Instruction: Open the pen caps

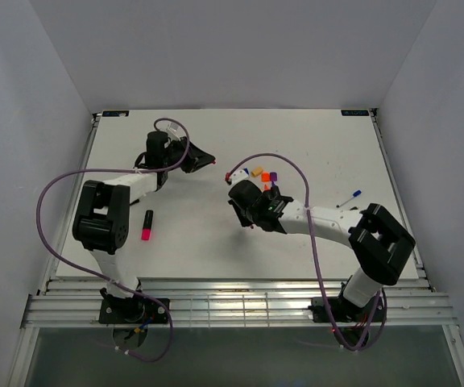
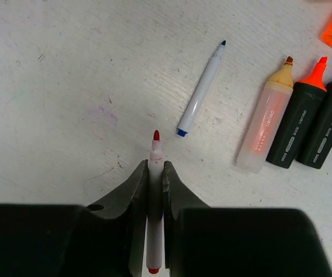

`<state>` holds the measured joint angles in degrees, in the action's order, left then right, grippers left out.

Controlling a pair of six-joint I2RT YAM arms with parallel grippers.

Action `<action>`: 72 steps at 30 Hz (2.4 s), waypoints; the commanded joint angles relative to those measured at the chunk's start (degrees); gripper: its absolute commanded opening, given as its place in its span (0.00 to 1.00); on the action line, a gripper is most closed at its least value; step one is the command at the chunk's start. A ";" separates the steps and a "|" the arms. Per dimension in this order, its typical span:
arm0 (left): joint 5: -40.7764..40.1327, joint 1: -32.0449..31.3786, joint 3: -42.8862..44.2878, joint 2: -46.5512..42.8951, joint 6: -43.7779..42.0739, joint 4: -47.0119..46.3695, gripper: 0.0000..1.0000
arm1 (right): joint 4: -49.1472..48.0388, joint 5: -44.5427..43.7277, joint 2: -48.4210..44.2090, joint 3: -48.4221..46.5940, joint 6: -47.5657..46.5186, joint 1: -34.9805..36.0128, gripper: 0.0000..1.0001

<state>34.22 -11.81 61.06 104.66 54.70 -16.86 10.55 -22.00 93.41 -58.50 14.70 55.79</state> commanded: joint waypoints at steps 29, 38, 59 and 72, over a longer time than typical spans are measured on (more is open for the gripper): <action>0.85 -4.97 22.52 19.52 -20.24 20.12 0.14 | -8.70 2.13 17.43 -7.60 12.64 -7.53 0.08; 0.15 -6.38 25.95 23.39 -20.24 21.61 0.22 | -9.84 2.49 17.25 -5.84 10.53 -10.96 0.08; -0.37 -8.58 28.33 27.26 -19.98 23.54 0.44 | -9.75 -0.24 16.72 -2.94 9.82 -11.23 0.30; -2.14 -8.58 26.39 24.80 -20.59 23.98 0.48 | -9.67 0.47 16.11 -4.43 6.84 -11.23 0.37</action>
<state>35.20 -20.12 88.82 130.72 35.81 4.29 -3.60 -20.93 109.73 -63.57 23.53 44.75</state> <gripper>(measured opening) 0.471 0.366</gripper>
